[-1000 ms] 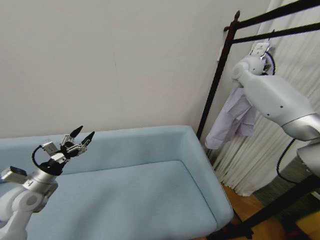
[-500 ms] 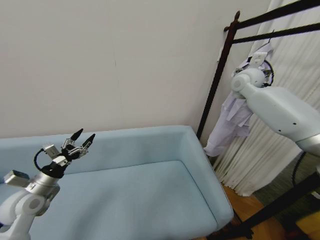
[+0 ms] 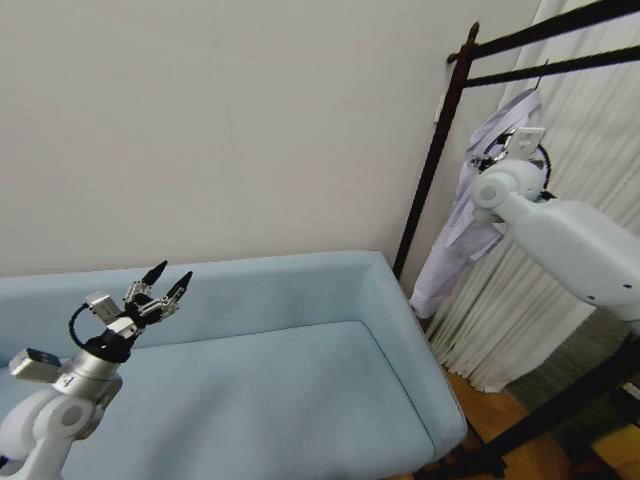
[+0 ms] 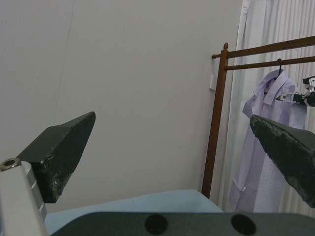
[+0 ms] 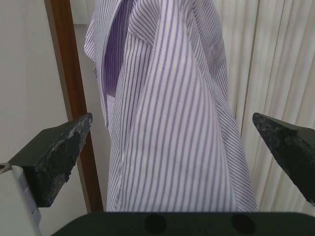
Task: Pick up the clothes from the sofa and hang them on the clothes hanger.
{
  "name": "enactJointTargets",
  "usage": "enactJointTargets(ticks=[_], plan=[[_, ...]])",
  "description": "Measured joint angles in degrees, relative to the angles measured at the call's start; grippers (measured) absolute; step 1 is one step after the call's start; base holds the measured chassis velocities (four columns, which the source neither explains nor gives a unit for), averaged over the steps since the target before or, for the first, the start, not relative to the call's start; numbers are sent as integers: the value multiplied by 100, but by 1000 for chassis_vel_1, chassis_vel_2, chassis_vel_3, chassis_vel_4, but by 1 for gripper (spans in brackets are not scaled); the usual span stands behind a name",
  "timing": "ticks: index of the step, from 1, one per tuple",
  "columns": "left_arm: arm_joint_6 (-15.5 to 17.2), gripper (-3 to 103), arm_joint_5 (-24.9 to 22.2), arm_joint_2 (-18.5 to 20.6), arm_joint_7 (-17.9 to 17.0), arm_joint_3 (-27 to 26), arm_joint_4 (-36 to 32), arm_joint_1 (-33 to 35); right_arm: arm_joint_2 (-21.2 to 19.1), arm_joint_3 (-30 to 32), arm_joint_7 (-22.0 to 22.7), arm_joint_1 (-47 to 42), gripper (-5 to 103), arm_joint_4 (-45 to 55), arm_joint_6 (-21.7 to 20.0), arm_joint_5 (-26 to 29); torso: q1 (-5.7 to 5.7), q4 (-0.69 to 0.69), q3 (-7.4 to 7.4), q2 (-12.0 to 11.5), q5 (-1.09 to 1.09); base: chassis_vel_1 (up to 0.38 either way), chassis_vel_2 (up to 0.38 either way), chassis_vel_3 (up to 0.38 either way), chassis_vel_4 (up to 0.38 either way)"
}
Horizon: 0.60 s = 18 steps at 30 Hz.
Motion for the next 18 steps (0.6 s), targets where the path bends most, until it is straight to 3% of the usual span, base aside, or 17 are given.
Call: enactJointTargets(ticks=[7,11,18], plan=[[18,100,32,-33,-23,-9,-65,43,-362,314,48,-378,100,796,2,206,0,-1,0,0,0,0,0,0,0],[47,100,97,-53,-225,-27,-144,85,-662,446,-51,-519,100,1375,25,329,0,1,0,-1,1,0,0,0,0],[200,100,429,-186,-1172,30,-505,239,-1255,923,-485,-1026,100,2614,54,880,0,0,0,0,1,0,0,0,0]])
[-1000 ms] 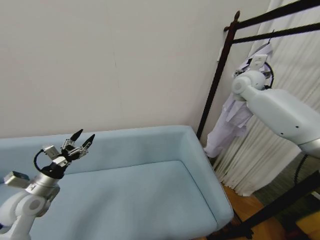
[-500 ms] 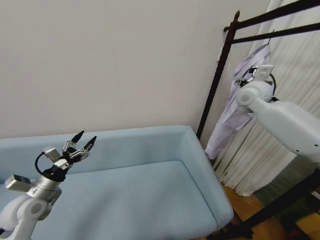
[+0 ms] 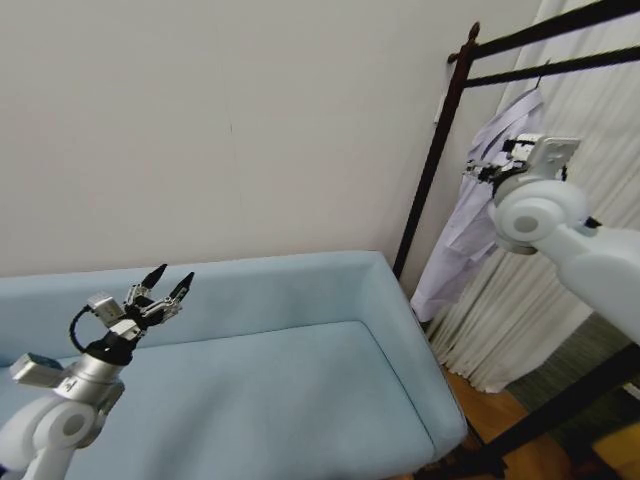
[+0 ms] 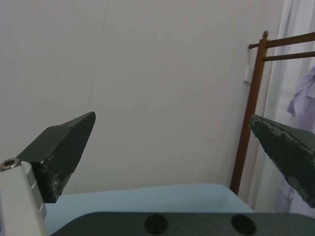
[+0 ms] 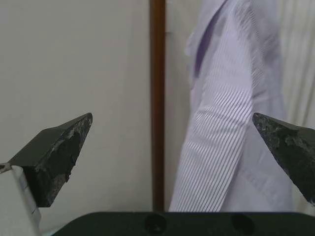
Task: Pick up the clothes from the sofa and hang them on the clothes hanger.
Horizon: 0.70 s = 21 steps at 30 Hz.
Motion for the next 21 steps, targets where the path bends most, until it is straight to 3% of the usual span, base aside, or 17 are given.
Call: enactJointTargets(ticks=[1,3,6,7,8,11,12,16,17,21], plan=[[52,100,115,-17,-246,12,-108,36,-68,219,-165,-234,100,154,46,70,0,0,0,0,-2,0,0,0,0],[70,100,149,-20,-334,16,-143,49,-94,320,-258,-360,100,215,66,90,0,0,0,0,-2,0,0,0,0],[259,100,350,-48,-1167,38,-484,162,-243,952,-1378,-1383,100,549,325,44,0,-1,0,0,2,0,0,0,0],[259,100,350,-48,-1167,38,-484,162,-243,952,-1378,-1383,100,549,325,44,0,-1,0,0,2,0,0,0,0],[326,100,408,-61,-1411,45,-591,207,-228,1085,-1826,-1723,100,620,539,-53,0,-1,0,0,0,0,0,0,0],[438,100,670,-141,-1851,60,-813,348,186,1302,-2526,-2411,100,677,997,-485,0,1,0,0,1,0,0,0,0],[438,100,670,-141,-1851,60,-813,348,186,1302,-2526,-2411,100,677,997,-485,0,1,0,0,1,0,0,0,0],[519,100,1144,-437,-2106,103,-953,492,966,1339,-2995,-2990,100,674,1096,-852,0,3,1,0,-2,0,0,0,0],[519,100,1144,-437,-2106,103,-953,492,966,1339,-2995,-2990,100,674,1096,-852,0,3,1,0,-2,0,0,0,0],[576,100,1498,-686,-2274,145,-1092,638,1590,1332,-3506,-3645,100,613,998,-1606,1,2,1,0,0,0,0,0,0]])
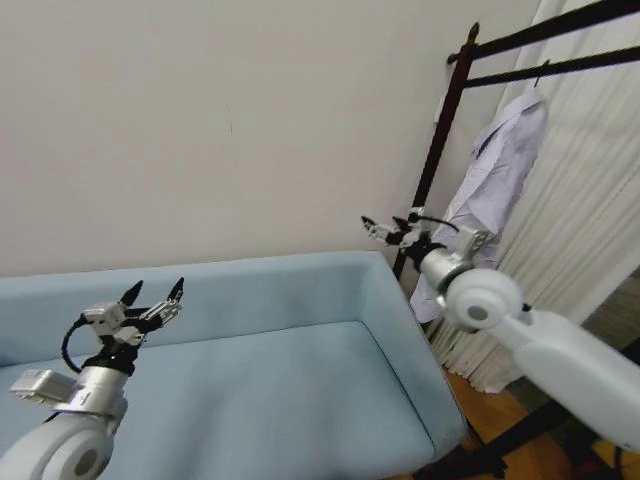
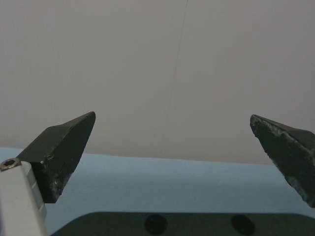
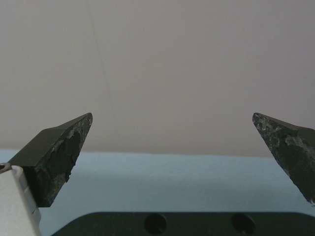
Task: Pick up the clothes from the sofa and hang them on the clothes hanger.
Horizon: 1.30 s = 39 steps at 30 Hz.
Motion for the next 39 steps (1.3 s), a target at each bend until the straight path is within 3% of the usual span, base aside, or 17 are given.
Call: enactJointTargets(ticks=[6,12,16,20,24,29,33,39], plan=[[170,100,234,-197,-255,12,-249,269,525,80,-671,-754,100,124,-325,-830,0,-3,-1,0,-2,0,0,0,0],[137,100,486,-407,-235,-4,-378,641,921,247,-721,-1352,100,383,-557,-1375,0,0,-1,0,-1,0,0,0,0],[-132,100,744,-588,104,-12,-364,829,1183,520,-642,-2113,100,595,-661,-1953,0,-2,-1,0,0,0,0,0,0],[-683,100,1241,-864,906,-9,-142,966,1358,1099,-478,-3072,100,842,-814,-2583,-1,-3,-1,0,0,0,0,0,0],[-716,100,1329,-1043,994,60,-118,1035,1472,1512,-227,-3568,100,1041,-852,-2967,-1,-2,-1,0,1,0,0,0,0],[-959,100,1795,-1430,861,152,39,1096,1773,2012,0,-4218,100,1346,-868,-3222,-1,-2,-1,0,0,0,0,0,0],[-992,100,2001,-1874,593,346,9,1233,2295,2403,-137,-4943,100,1573,-908,-4029,-1,-2,-2,1,1,0,0,0,0],[-924,100,2180,-2002,263,546,22,1284,2795,2505,57,-5464,100,1853,-1154,-4388,-1,-2,-1,0,0,0,0,0,0]])
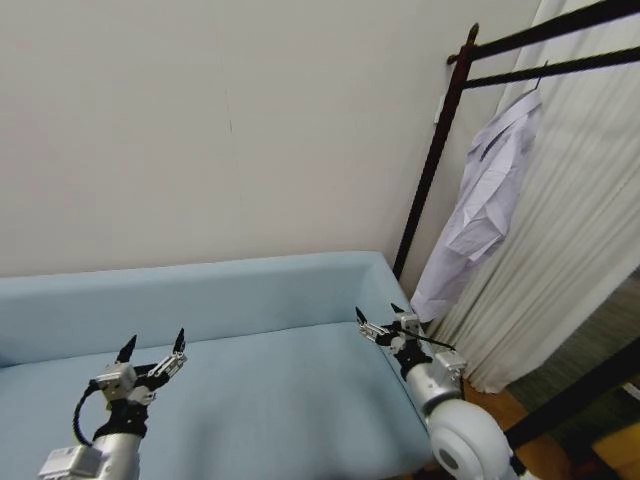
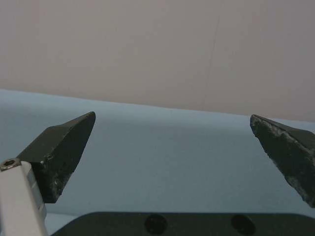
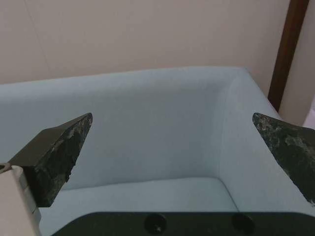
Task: Pick up the clothes from the sofa and hang them on the clothes hanger.
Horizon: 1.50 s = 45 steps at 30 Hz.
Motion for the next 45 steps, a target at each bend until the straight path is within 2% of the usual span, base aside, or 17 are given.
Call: enactJointTargets(ticks=[2,4,5,8,9,16,19,23,45], plan=[[207,100,-91,59,-133,59,-26,2,109,30,-56,-145,100,60,-9,-24,0,0,0,0,-1,0,0,0,0],[526,100,-355,212,-294,150,-104,-35,146,141,-307,-187,100,71,0,42,0,1,0,0,0,0,0,0,0],[526,100,-355,212,-294,150,-104,-35,146,141,-307,-187,100,71,0,42,0,1,0,0,0,0,0,0,0],[962,100,-708,499,-474,274,-162,-144,132,410,-739,-183,100,71,-68,156,0,0,1,0,0,0,0,0,0],[1012,100,-790,658,-509,326,-146,-197,115,500,-859,-180,100,67,-104,169,1,0,0,0,0,0,0,0,0],[934,100,-757,1103,-448,332,-50,-183,115,710,-1023,-204,100,-3,-178,32,1,0,1,0,-1,0,0,0,0],[589,100,-170,1218,-388,215,61,-141,125,853,-1192,-275,100,-104,-90,-308,1,0,1,0,-1,0,0,0,0],[349,100,203,1237,-326,159,98,-89,133,864,-1267,-312,100,-164,62,-499,1,0,1,0,0,0,0,0,0],[389,100,256,1205,-384,176,54,-87,158,803,-1221,-300,100,-160,89,-505,1,0,1,0,0,0,0,0,0]])
